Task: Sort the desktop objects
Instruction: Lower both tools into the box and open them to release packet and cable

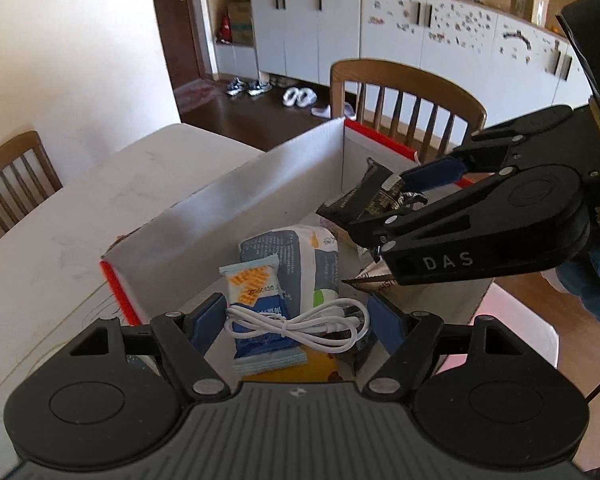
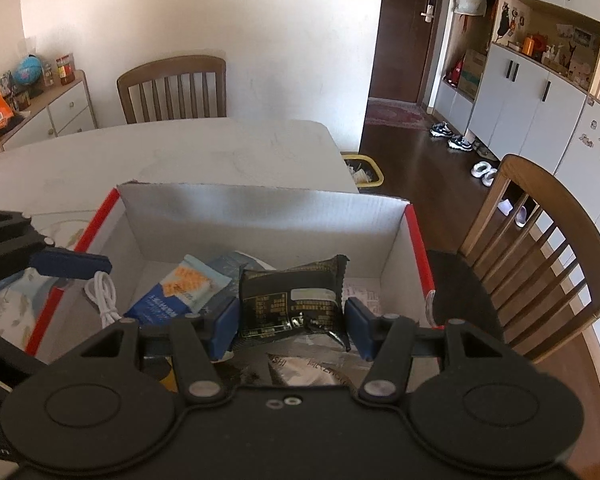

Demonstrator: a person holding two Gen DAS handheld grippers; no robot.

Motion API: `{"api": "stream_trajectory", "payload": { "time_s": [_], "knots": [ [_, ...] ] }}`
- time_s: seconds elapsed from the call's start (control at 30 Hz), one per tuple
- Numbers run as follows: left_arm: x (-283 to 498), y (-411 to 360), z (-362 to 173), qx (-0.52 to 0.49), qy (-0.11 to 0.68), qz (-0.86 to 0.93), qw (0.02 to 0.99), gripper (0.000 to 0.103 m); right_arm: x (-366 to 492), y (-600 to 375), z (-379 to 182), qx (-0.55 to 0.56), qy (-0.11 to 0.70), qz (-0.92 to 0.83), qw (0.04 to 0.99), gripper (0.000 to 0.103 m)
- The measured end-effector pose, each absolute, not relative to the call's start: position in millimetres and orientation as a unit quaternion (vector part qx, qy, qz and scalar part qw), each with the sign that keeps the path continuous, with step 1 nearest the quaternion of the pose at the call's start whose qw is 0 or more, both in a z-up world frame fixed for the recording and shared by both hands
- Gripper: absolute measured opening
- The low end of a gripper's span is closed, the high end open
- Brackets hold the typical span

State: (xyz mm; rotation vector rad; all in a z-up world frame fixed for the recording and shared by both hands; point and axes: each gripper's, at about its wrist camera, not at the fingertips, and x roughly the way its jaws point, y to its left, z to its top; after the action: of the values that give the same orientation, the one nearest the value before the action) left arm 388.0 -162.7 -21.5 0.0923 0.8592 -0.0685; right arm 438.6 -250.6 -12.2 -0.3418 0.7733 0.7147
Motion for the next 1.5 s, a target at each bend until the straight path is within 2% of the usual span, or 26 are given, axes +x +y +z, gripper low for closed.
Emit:
{"api": "stream_trajectory", "payload": {
  "time_s": [0.7, 1.17, 1.3, 1.5],
  "knots": [
    [419, -176, -49, -0.001, 0.508, -0.059, 0.859, 0.077, 466, -247, -43, -0.159, 0.421, 0.335, 0.828, 0.058],
    [417, -174, -54, -0.01, 0.516, -0.062, 0.854, 0.077, 464, -245, -48, -0.165, 0.428, 0.336, 0.823, 0.061],
    [415, -172, -53, -0.019, 0.515, -0.06, 0.855, 0.08, 463, -246, -48, -0.164, 0.426, 0.334, 0.825, 0.065],
    [410, -171, -49, -0.033, 0.511, -0.055, 0.857, 0.082, 459, -249, -43, -0.16, 0.423, 0.335, 0.826, 0.066]
  ]
}}
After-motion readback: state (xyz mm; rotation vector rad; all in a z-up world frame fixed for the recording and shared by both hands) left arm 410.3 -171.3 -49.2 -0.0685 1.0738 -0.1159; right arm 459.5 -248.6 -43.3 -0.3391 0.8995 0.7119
